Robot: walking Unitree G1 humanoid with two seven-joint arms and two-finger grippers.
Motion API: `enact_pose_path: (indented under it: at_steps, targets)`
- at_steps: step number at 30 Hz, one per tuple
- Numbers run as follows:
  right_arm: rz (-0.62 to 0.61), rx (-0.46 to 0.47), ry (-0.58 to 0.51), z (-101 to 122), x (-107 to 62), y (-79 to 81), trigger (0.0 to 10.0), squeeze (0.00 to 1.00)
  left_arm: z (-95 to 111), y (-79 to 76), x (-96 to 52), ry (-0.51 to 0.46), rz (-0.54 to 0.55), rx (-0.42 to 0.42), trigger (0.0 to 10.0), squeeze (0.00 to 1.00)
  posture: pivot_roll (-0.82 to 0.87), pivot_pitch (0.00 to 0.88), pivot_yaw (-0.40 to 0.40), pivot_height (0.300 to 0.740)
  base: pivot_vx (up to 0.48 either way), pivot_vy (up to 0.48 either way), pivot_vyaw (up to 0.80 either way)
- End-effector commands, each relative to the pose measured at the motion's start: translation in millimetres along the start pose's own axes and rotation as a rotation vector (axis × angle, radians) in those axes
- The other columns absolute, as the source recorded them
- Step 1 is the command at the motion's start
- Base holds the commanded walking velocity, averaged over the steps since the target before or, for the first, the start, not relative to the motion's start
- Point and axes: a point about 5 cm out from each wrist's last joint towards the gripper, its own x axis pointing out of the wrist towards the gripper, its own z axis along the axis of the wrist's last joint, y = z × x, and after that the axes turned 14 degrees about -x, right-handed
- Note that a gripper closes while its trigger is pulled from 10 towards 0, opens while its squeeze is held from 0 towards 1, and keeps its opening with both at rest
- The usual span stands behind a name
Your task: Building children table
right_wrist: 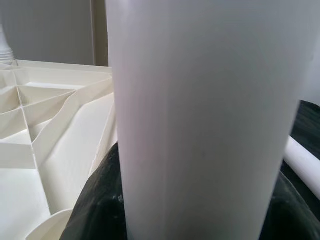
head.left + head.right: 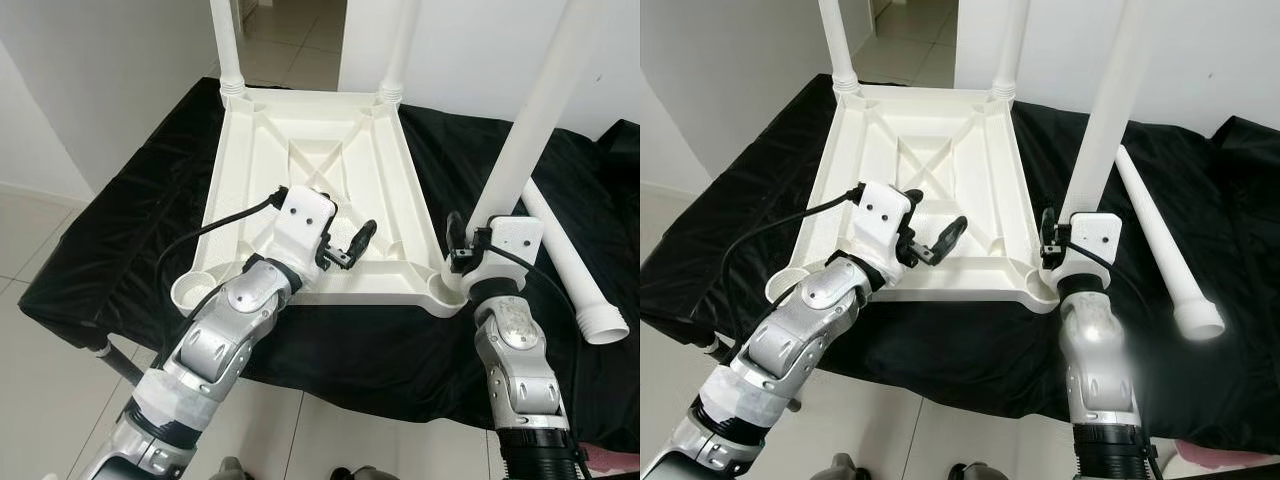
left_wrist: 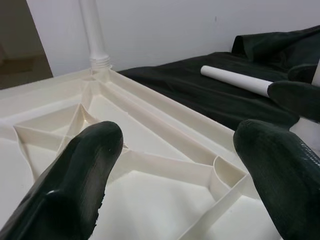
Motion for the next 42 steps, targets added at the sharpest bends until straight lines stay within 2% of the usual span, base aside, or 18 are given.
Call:
enact_pose_path:
  at_steps: [1, 9, 11, 18, 33, 42]
  targets:
    - [0.04, 0.006, 0.004, -6.1, -7.5, 3.8, 10.0, 0.0, -13.5, -19.9, -10.2, 0.115, -0.363, 0.016, 10.0, 0.0, 0.0, 0.123, -0.001, 0.74, 0.0, 0.0, 0.0]
    - [0.096, 0.005, -0.007, -12.5, -12.6, 6.5, 10.0, 0.0, -20.0, -22.9, -16.5, 0.157, -0.391, 0.017, 10.0, 0.0, 0.0, 0.126, -0.004, 0.74, 0.0, 0.0, 0.0]
    - [0.135, -0.004, -0.022, -14.2, -15.3, 9.8, 10.0, 0.0, -20.8, -23.9, -16.6, 0.183, -0.386, -0.029, 10.0, 0.0, 0.0, 0.125, -0.005, 0.74, 0.0, 0.0, 0.0]
    - [0.201, -0.001, -0.036, -22.4, -22.1, 15.9, 10.0, 0.0, -21.4, -24.4, -14.1, 0.232, -0.361, -0.088, 10.0, 0.0, 0.0, 0.119, -0.014, 0.74, 0.0, 0.0, 0.0]
    - [0.298, -0.009, -0.048, -40.0, -32.8, 19.0, 10.0, 0.0, -18.5, -22.9, -12.6, 0.262, -0.38, -0.093, 10.0, 0.0, 0.0, 0.119, -0.016, 0.74, 0.0, 0.0, 0.0]
    - [0.311, 0.051, -0.019, -47.1, -28.6, 17.9, 10.0, 0.0, -15.6, -22.5, -10.6, 0.263, -0.379, -0.089, 10.0, 0.0, 0.0, 0.121, -0.012, 0.74, 0.0, 0.0, 0.0]
